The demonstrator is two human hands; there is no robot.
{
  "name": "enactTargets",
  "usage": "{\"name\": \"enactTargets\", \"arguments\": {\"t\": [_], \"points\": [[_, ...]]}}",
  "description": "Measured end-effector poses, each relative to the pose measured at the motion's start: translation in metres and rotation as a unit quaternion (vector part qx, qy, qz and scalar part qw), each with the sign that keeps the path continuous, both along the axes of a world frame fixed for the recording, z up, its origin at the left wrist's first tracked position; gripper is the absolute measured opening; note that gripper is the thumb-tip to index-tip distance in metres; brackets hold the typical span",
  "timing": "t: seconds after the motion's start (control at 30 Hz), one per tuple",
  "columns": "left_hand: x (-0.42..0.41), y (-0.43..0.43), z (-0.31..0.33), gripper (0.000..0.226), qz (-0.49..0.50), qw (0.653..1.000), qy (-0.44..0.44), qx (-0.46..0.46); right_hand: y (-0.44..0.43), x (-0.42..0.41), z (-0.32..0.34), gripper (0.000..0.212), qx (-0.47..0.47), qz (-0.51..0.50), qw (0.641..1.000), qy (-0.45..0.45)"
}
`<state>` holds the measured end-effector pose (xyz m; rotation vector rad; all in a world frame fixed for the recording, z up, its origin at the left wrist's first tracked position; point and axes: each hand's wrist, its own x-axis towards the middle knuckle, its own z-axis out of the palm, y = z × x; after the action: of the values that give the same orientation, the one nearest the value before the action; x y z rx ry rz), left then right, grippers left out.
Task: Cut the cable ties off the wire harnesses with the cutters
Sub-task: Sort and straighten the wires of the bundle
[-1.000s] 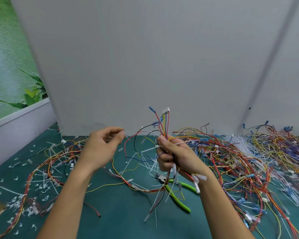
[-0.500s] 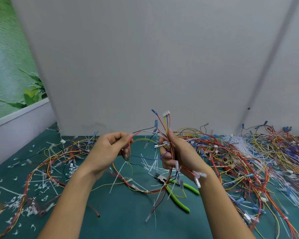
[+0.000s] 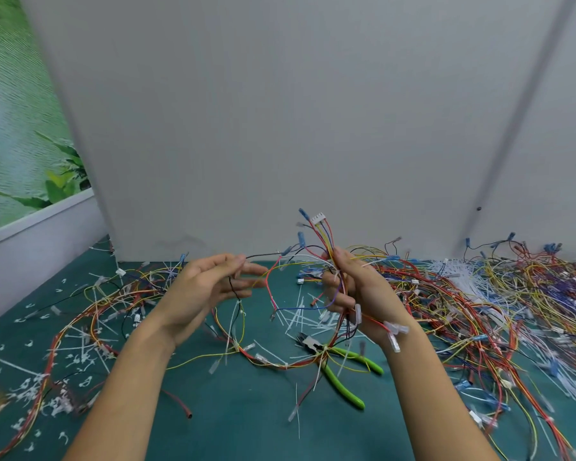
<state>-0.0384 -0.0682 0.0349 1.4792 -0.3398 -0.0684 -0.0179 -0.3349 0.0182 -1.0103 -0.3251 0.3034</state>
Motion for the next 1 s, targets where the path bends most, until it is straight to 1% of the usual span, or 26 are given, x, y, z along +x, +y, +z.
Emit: {"name": "enactTargets", "arguments": {"t": [0.13,0.2,0.3,0.37,0.47,0.53,0.63,0.67,0.73,0.83,0.9,0.93,1.0], "points": [[-0.001,-0.002,-0.005,0.037,-0.065,0.996,0.059,0.033,-0.002,0.006,-0.004,0.021,0.048,-0.035,0.997,0.043],[0.000,-0.002,-0.009,0.033,-0.078,0.992,0.085,0.056,-0.003,0.009,-0.005,0.019,0.078,-0.064,0.992,0.075],[0.002,0.000,-0.017,0.024,-0.087,0.985,0.089,0.121,-0.007,0.014,-0.008,0.019,0.143,-0.099,0.978,0.116],[0.001,-0.001,-0.020,0.022,-0.088,0.983,0.075,0.145,-0.009,0.017,-0.010,0.022,0.161,-0.110,0.973,0.126],[0.000,-0.010,-0.018,0.026,-0.062,0.989,0.058,0.118,-0.005,0.016,-0.009,0.027,0.143,-0.101,0.977,0.123],[0.001,-0.016,-0.017,0.027,-0.041,0.992,0.049,0.106,0.001,0.013,-0.008,0.026,0.121,-0.080,0.983,0.113],[0.001,-0.022,-0.017,0.022,-0.036,0.995,0.043,0.082,0.011,0.006,-0.007,0.023,0.079,-0.056,0.989,0.113],[0.000,-0.024,-0.017,0.021,-0.037,0.996,0.037,0.075,0.014,0.003,-0.006,0.025,0.057,-0.053,0.991,0.112],[-0.001,-0.029,-0.018,0.022,-0.021,0.996,0.016,0.084,0.020,-0.002,-0.005,0.035,0.006,-0.052,0.993,0.107],[0.001,-0.038,-0.022,0.022,0.025,0.987,-0.004,0.162,0.027,-0.007,-0.003,0.049,-0.041,-0.048,0.995,0.080],[0.002,-0.044,-0.026,0.023,0.064,0.968,-0.033,0.240,0.031,-0.010,-0.001,0.063,-0.061,-0.036,0.996,0.062],[0.002,-0.046,-0.027,0.024,0.092,0.952,-0.063,0.284,0.032,-0.011,-0.001,0.069,-0.070,-0.030,0.996,0.054],[0.000,-0.050,-0.030,0.026,0.149,0.907,-0.125,0.374,0.035,-0.012,-0.001,0.074,-0.084,-0.015,0.996,0.036]]}}
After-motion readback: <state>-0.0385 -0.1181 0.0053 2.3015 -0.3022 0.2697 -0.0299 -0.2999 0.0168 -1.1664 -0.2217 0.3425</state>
